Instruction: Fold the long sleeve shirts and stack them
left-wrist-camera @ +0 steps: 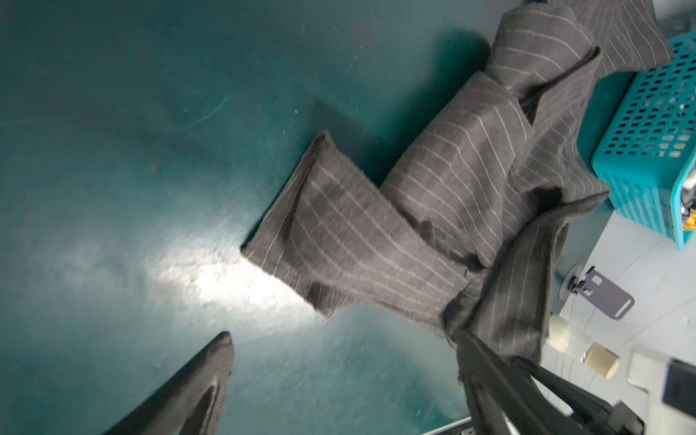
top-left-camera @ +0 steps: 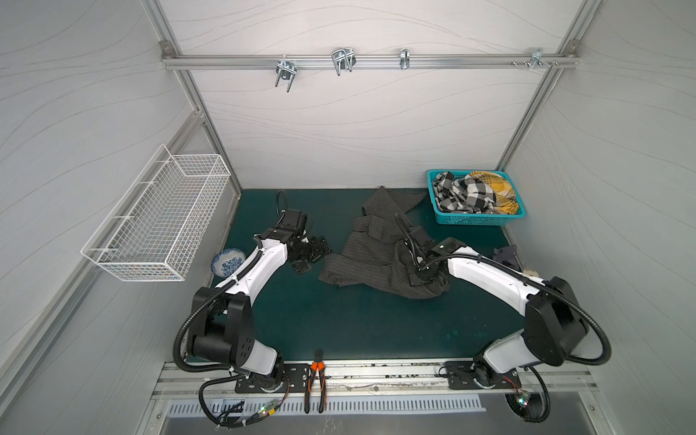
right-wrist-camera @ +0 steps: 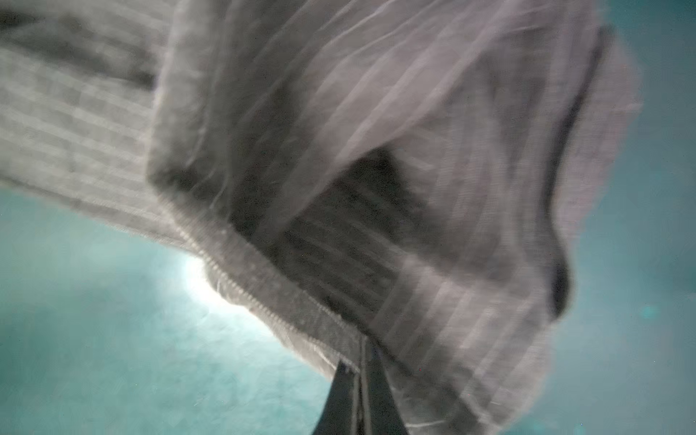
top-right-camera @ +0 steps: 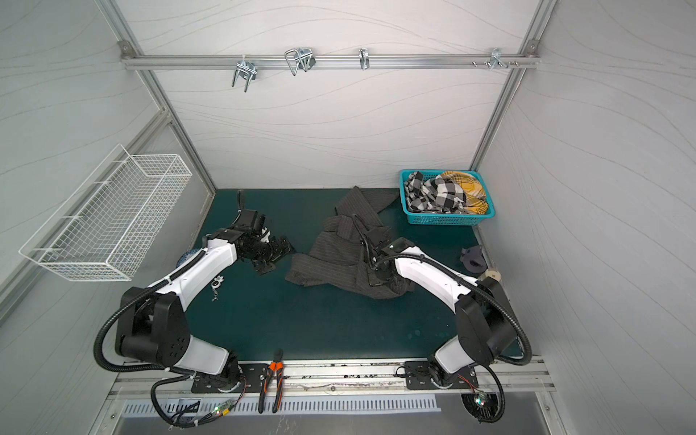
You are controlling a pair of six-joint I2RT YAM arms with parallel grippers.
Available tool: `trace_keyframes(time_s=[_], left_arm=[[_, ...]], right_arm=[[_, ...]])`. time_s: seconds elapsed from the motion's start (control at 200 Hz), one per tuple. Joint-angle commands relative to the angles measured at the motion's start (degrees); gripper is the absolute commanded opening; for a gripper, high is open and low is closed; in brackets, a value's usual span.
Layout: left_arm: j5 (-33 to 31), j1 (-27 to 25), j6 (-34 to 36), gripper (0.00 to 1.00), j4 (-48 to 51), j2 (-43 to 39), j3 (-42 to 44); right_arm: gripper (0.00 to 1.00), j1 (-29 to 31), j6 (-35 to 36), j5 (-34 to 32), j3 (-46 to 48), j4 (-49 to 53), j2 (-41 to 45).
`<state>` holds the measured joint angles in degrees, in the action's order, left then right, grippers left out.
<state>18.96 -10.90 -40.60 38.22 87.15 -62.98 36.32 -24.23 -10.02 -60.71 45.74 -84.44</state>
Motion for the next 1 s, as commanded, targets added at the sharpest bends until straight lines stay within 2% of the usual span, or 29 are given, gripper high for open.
trace_keyframes(time_s=[0.0, 0.085, 0.23, 0.57, 0.7, 0.745, 0.815, 0.915, 0.995], left_arm=[[0.26, -0.44, -3.4, 0.92, -3.53, 5.2, -3.74], [-0.89, -0.44, -3.95, 0.87, -3.07, 9.84, -7.03], [-1.73, -0.45, -4.89, 0.77, -2.87, 16.27, -11.02], [-0.6, -0.46, -6.33, 0.62, -2.07, 23.37, -12.88], [0.21, -0.44, -6.47, 0.39, -2.35, 23.29, -12.13], [0.62, -0.44, -6.6, 0.27, -2.67, 22.54, -11.72], [-0.27, -0.48, -6.52, 0.0, -2.19, 20.99, -11.46], [-6.25, -0.45, -4.92, 0.0, 1.59, 18.21, -13.75], [-12.01, 0.24, -2.86, 0.0, 4.33, 16.29, -18.91]], right_arm=[[0.0, -5.4, -1.26, -0.27, 1.26, 2.72, 6.59], [0.0, -8.41, -1.2, 2.84, 2.88, 2.19, 9.03], [0.0, -8.81, -0.91, 4.15, 4.65, 1.65, 9.34], [0.0, -8.76, -1.15, 5.6, 6.06, -0.27, 9.01], [0.0, -8.81, -1.27, 5.82, 5.95, -0.47, 8.86], [0.0, -8.81, -1.35, 5.84, 5.95, -0.47, 8.94], [0.0, -8.81, -1.45, 5.34, 5.82, -0.36, 9.08], [0.0, -9.12, -1.05, 5.55, 4.68, -0.75, 9.29], [0.0, -10.82, 0.65, 7.39, 1.79, -2.72, 8.04]])
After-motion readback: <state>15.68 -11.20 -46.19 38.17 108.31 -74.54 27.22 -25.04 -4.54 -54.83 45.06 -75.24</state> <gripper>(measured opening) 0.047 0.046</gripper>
